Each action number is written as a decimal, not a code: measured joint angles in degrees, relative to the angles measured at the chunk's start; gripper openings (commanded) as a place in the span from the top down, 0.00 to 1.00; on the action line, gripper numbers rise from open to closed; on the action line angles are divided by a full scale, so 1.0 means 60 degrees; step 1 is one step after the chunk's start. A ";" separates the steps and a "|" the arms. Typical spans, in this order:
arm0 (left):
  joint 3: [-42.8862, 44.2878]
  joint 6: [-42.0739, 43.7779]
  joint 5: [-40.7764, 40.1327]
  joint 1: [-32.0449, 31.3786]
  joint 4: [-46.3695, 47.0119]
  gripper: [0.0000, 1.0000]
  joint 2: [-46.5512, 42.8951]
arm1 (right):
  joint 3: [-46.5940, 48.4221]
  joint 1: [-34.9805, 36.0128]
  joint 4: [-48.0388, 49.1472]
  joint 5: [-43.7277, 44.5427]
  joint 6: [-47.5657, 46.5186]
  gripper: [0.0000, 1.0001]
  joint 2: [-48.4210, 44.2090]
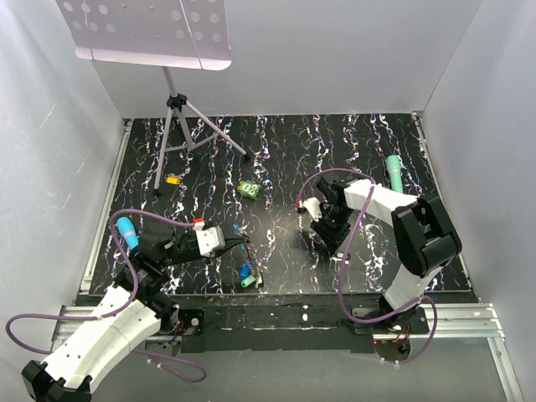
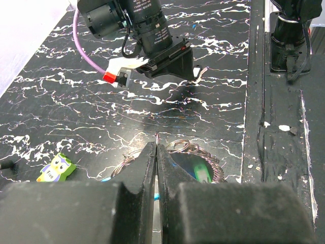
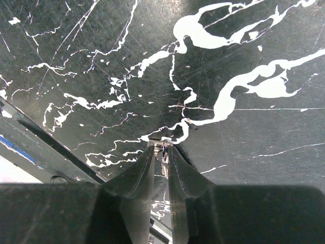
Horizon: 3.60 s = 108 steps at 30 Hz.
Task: Put the keys on the keyring
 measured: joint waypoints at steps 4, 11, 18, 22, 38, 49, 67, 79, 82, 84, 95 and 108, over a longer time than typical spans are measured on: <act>0.0000 0.0000 -0.0004 0.0000 0.0000 1.00 0.0000 | 0.0000 0.0033 0.0000 0.0058 0.0000 0.82 0.0124; 0.0000 0.0000 0.0000 0.0000 0.0000 1.00 0.0000 | 0.0000 0.0051 0.0000 0.0131 0.0000 0.98 0.0229; 0.0000 0.0000 0.0000 0.0000 0.0000 1.00 0.0004 | 0.0018 0.0095 -0.0011 0.0175 0.0000 0.99 0.0240; 0.0000 0.0004 -0.0004 0.0000 0.0000 1.00 0.0007 | 0.0361 0.0233 -0.0127 0.0200 -0.0015 0.99 0.0437; 0.0000 0.0069 -0.0113 0.0000 -0.0051 1.00 0.0022 | 0.4036 0.1126 -0.0674 0.0237 -0.0255 0.99 0.2787; 0.0000 0.0146 -0.0204 0.0000 -0.0178 1.00 0.0029 | 0.5672 0.1282 -0.1126 0.0266 -0.0288 0.99 0.3818; 0.0015 0.0178 -0.0204 0.0000 -0.0193 1.00 0.0091 | 0.5952 0.1286 -0.1344 0.0262 -0.0273 0.85 0.4047; 0.0018 0.0178 -0.0204 0.0000 -0.0204 1.00 0.0091 | 0.6014 0.1286 -0.1381 0.0233 -0.0233 0.74 0.4047; 0.0015 0.0178 -0.0204 0.0000 -0.0204 1.00 0.0091 | 0.6164 0.1286 -0.1395 0.0208 -0.0197 0.69 0.4047; 0.0018 0.0178 -0.0204 0.0000 -0.0208 1.00 0.0091 | 0.6244 0.1286 -0.1395 0.0175 -0.0175 0.68 0.4047; 0.0018 0.0178 -0.0204 0.0000 -0.0208 1.00 0.0135 | 0.6309 0.1282 -0.1435 0.0091 -0.0098 0.66 0.4040; 0.0018 0.0186 -0.0204 0.0000 -0.0208 1.00 0.0135 | 0.6182 0.1147 -0.1508 -0.0069 -0.0062 0.66 0.4040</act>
